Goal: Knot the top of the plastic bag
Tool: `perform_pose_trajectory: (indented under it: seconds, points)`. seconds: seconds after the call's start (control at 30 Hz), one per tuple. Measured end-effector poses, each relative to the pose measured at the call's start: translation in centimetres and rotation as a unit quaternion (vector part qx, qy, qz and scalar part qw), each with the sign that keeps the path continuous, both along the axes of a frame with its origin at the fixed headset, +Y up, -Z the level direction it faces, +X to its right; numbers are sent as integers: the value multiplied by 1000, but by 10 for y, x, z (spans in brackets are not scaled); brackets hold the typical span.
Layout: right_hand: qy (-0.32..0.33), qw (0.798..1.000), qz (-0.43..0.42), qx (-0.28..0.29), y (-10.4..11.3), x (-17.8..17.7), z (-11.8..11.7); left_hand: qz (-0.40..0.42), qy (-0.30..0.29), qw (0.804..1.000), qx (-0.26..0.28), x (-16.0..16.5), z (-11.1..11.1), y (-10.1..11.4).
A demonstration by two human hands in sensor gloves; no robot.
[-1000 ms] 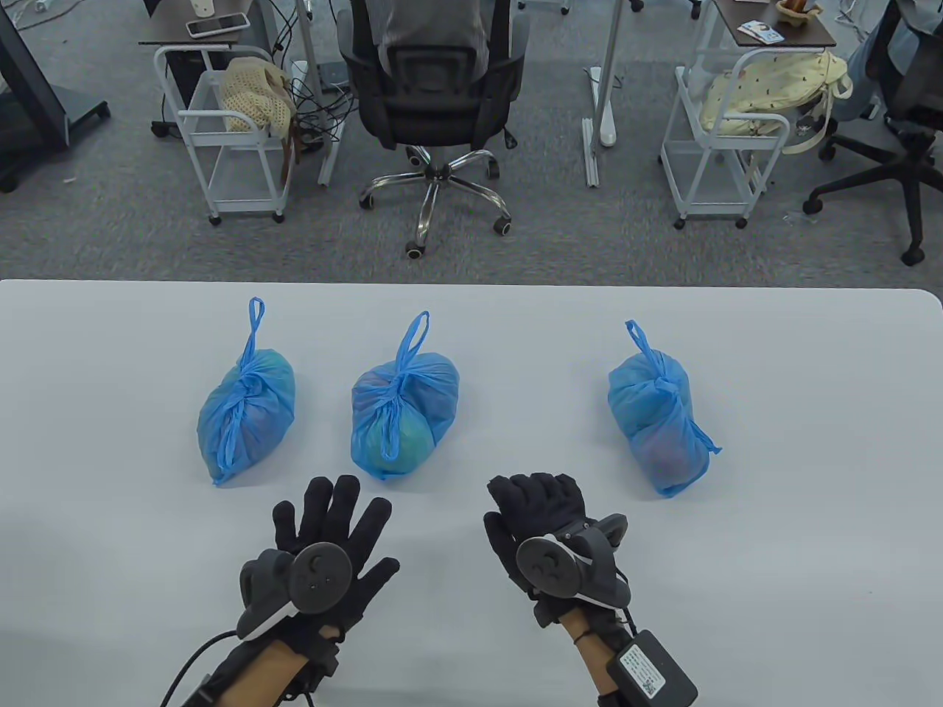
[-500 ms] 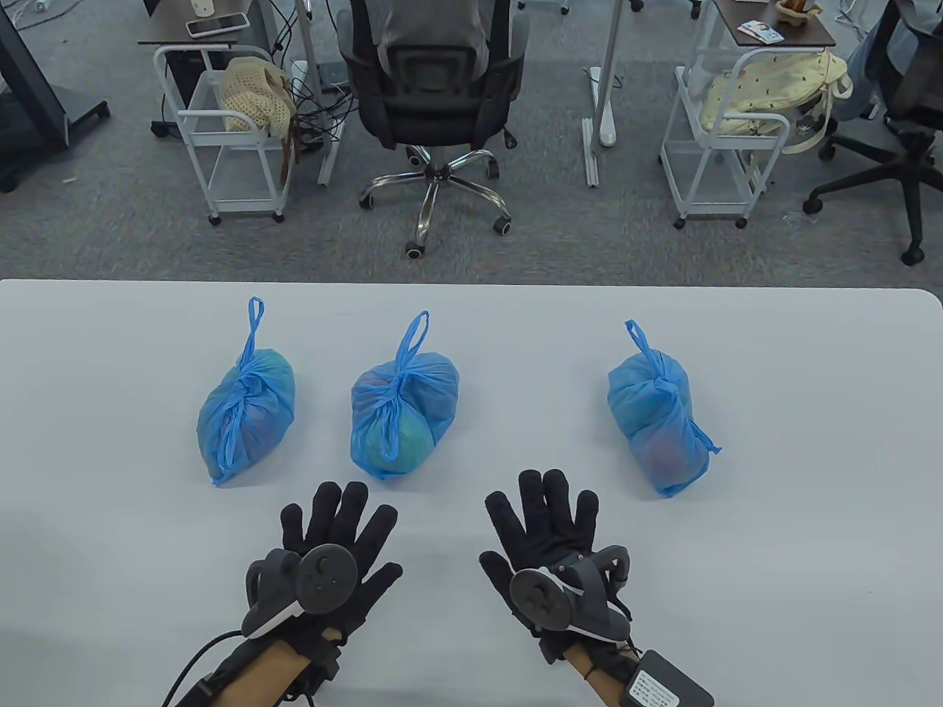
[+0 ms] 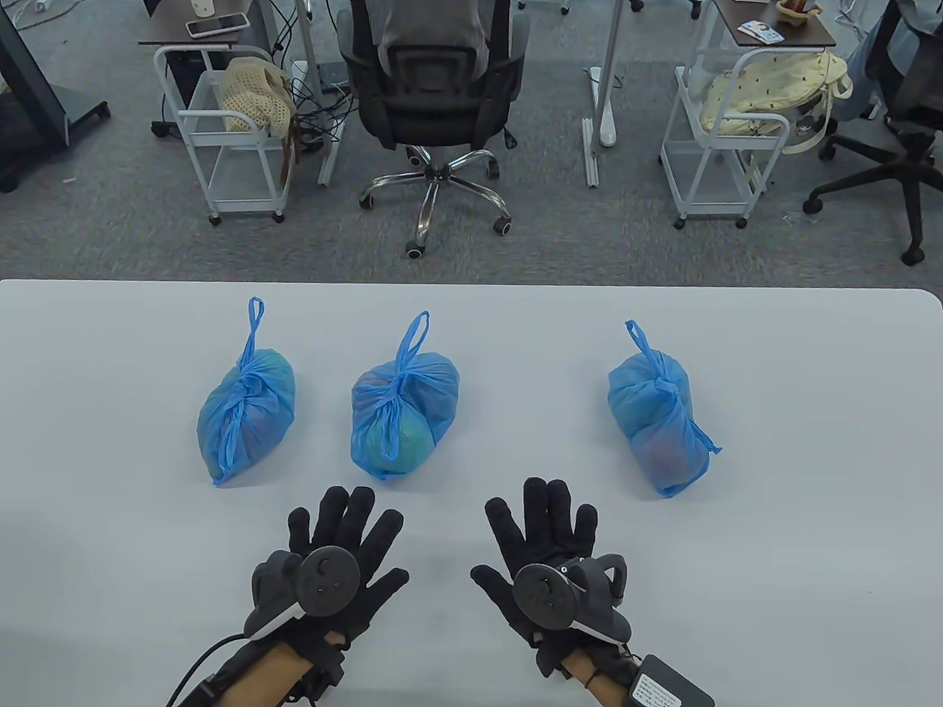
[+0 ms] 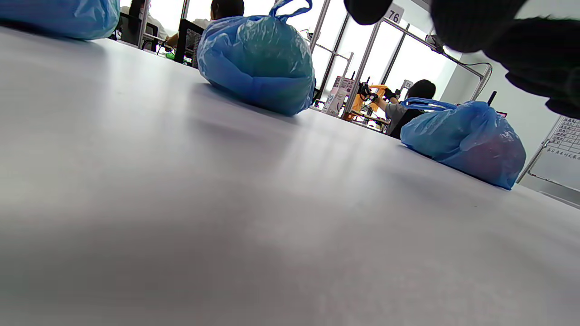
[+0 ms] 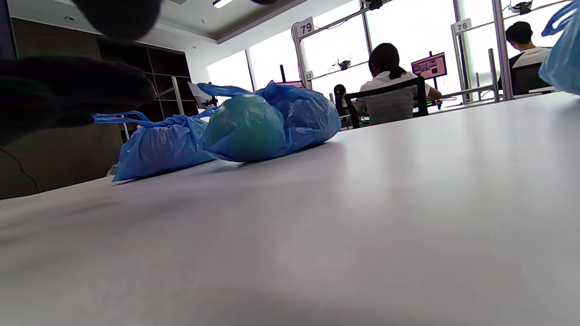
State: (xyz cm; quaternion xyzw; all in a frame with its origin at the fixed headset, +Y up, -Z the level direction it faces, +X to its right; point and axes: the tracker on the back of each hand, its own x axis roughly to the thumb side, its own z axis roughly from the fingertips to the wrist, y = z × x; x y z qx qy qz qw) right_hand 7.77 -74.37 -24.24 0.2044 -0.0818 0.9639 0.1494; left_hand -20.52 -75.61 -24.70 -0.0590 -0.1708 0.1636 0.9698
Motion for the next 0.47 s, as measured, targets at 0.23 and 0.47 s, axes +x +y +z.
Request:
perform_pose_trajectory:
  seconds: [0.23,0.47]
  points:
    - [22,999,-25,6,-3,-4,1,21,-6,1000,-7,0,0,-1]
    - [56,996,-62,-4,-5,-7,2,55,-14,998,-13,1,2,1]
